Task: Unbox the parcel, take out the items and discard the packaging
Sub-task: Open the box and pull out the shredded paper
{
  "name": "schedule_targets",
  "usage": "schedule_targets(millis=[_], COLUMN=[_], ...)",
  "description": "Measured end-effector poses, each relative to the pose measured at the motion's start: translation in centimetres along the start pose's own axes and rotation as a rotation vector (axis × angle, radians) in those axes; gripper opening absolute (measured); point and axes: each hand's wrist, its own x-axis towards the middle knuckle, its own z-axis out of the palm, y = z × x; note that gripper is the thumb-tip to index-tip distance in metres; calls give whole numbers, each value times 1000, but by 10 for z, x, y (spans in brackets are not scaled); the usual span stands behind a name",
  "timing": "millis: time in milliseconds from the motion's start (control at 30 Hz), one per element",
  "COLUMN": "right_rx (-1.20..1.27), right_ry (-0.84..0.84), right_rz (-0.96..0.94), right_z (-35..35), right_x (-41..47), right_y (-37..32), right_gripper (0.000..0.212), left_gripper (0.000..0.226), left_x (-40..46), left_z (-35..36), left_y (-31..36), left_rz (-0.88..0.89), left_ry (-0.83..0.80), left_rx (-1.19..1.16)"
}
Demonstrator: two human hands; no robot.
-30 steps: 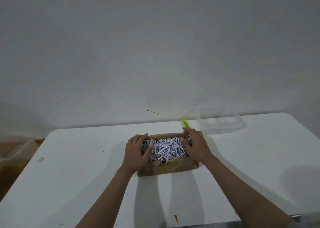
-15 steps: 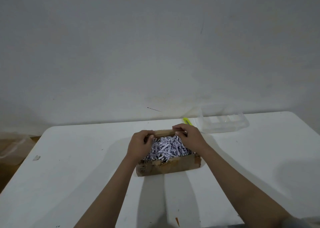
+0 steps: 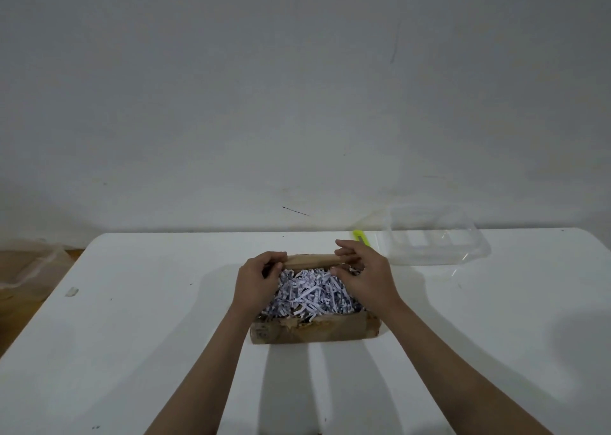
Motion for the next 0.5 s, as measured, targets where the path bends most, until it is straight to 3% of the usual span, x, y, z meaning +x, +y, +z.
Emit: schedule_targets(millis=[200, 500], right_rx=[-17, -30], right_ry=[-141, -170], right_rz=[84, 220], right_z=[2, 6], right_x=[6, 15], right_y=[3, 2], right_gripper=[45, 34], left_gripper=[19, 22], left_x=[0, 1], left_z=[-1, -1], left_y=[1, 1], left_rz=[-10, -30], left_ry=[-18, -68], left_rx=[20, 43])
